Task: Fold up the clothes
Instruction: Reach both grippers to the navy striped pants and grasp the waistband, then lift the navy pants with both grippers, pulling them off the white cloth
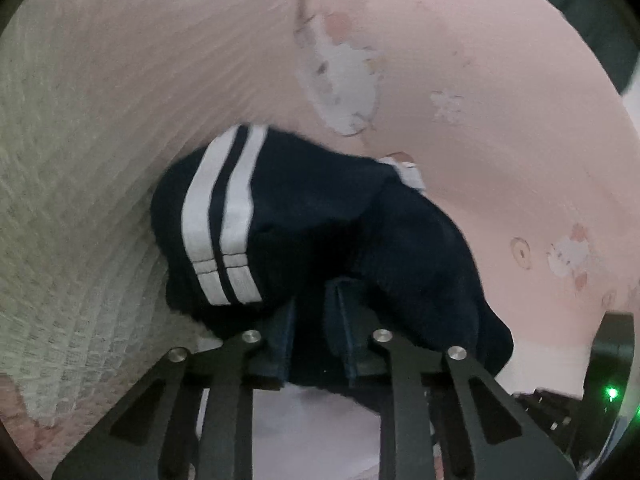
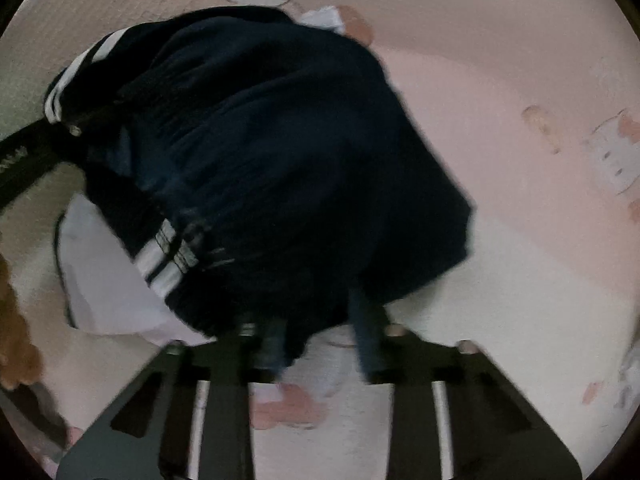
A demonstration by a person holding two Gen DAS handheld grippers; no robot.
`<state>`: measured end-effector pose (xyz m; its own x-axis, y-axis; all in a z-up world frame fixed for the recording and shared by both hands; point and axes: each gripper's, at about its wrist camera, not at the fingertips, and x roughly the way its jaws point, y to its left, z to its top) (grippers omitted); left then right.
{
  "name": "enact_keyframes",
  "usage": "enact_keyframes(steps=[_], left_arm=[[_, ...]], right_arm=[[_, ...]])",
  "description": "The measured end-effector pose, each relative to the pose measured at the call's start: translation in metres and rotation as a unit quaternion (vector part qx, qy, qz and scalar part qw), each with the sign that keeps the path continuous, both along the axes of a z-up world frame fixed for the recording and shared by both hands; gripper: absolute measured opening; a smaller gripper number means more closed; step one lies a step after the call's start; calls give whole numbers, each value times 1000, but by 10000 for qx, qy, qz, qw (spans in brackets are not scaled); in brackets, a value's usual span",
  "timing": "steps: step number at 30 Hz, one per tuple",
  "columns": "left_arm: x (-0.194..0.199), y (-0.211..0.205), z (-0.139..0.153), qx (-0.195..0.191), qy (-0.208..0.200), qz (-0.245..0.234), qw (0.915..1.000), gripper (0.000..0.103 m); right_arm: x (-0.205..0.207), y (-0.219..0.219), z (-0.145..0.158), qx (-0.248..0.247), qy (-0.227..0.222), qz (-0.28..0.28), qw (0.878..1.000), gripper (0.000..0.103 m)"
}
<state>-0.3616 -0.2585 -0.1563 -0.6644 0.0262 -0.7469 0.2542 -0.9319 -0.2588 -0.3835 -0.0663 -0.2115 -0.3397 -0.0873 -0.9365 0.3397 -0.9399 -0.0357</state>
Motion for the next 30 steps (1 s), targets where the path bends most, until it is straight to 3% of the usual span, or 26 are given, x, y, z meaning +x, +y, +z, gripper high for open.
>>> enact_keyframes(steps=[6, 11, 18, 21, 25, 27, 30], left_arm=[[10, 23, 10, 94, 28, -376, 9992, 14], [25, 68, 11, 425, -6, -844, 9955, 11], [80, 165, -4, 443, -714, -1319, 9877, 7], [114, 194, 2, 559, -762, -1427, 9852, 7], [174, 220, 8, 1017, -805, -1378, 9819, 7], [194, 223, 7, 1327, -857, -1366, 9779, 7], [223, 231, 0, 1504, -1135, -1591, 9691, 8]], right_arm=[[5, 35, 16, 739, 533, -133, 9958, 17], [16, 77, 33, 1243, 790, -317, 9886, 17], [74, 171, 27, 1424, 570, -645, 9861, 16], [113, 218, 35, 1317, 452, -993, 9853, 16], [152, 265, 55, 1046, 500, -1387, 9835, 16], [178, 287, 72, 767, 546, -1578, 9830, 16], [236, 293, 91, 240, 483, -1855, 9812, 16]])
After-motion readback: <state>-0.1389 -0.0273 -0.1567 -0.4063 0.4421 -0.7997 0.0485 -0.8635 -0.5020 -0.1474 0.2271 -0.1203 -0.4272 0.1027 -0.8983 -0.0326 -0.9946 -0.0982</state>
